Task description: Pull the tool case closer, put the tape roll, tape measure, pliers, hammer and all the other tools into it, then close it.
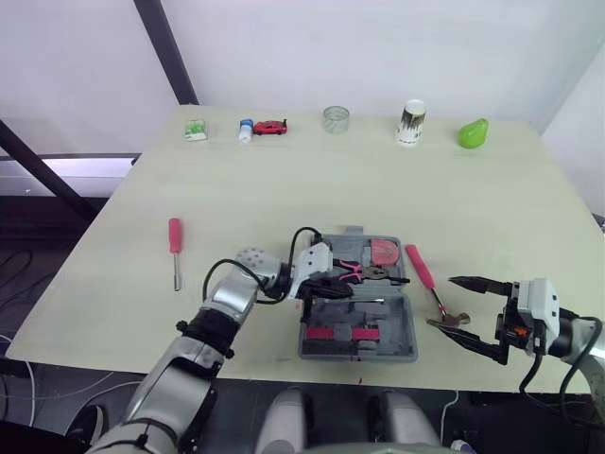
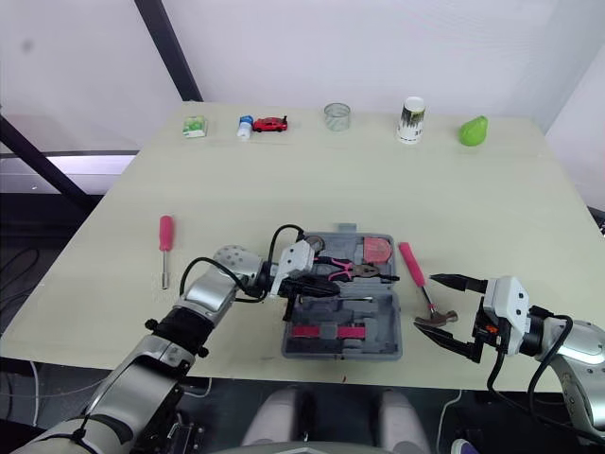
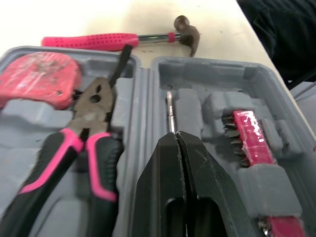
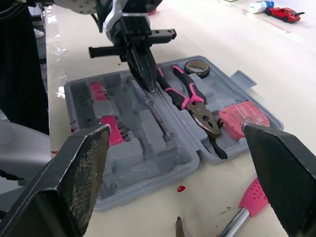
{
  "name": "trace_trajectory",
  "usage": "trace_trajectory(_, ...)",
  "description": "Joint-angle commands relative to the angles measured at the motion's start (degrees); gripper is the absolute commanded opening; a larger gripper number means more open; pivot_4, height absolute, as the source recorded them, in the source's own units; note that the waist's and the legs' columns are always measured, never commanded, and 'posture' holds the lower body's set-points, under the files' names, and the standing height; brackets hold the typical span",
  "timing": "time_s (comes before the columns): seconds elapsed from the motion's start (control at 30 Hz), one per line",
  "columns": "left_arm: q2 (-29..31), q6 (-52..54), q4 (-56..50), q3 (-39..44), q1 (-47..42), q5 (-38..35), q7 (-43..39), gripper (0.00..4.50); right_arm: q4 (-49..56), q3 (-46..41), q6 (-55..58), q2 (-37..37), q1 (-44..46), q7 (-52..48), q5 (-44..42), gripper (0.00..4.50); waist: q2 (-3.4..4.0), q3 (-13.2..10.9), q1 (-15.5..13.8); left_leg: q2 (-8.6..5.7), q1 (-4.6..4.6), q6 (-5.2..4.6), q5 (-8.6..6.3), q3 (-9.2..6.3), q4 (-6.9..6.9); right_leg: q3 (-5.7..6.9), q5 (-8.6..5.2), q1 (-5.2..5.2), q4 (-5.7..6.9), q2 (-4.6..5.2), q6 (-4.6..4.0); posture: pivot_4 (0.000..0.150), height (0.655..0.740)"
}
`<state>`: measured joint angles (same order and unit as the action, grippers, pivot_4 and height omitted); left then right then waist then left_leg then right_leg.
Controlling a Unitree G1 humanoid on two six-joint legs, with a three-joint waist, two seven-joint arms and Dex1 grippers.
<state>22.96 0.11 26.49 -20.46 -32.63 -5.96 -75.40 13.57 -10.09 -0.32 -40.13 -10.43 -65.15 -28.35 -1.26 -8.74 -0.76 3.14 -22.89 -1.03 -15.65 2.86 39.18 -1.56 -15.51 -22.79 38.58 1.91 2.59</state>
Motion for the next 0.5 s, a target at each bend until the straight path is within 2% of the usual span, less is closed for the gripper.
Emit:
trace_trajectory(0.03, -0.5, -2.0, 1.2, -0.3, -0.2, 0.9, -0.4, 0.06, 2.1, -1.4, -0.7, -0.2, -0.6, 0.4, -0.4, 4.5, 0.0, 0.0, 0.0, 0.0, 0.0, 0.0, 0.0, 0.0, 0.0, 0.0, 0.0, 0.0, 0.0, 0.0, 0.0, 0.15, 0.74)
trace_trajectory(0.5, -0.9, -3.7, 5.1, -2.0, 0.5, 6.2, 1.3, 0.06, 2.9, -1.0, -0.4, -0.3, -1.1, 1.3, 0.2, 4.5, 0.01, 0.0, 0.0, 0.0, 0.01, 0.0, 0.0, 0.0, 0.0, 0.0, 0.0, 0.01, 0.0, 0.0, 0.0, 0.15, 0.74)
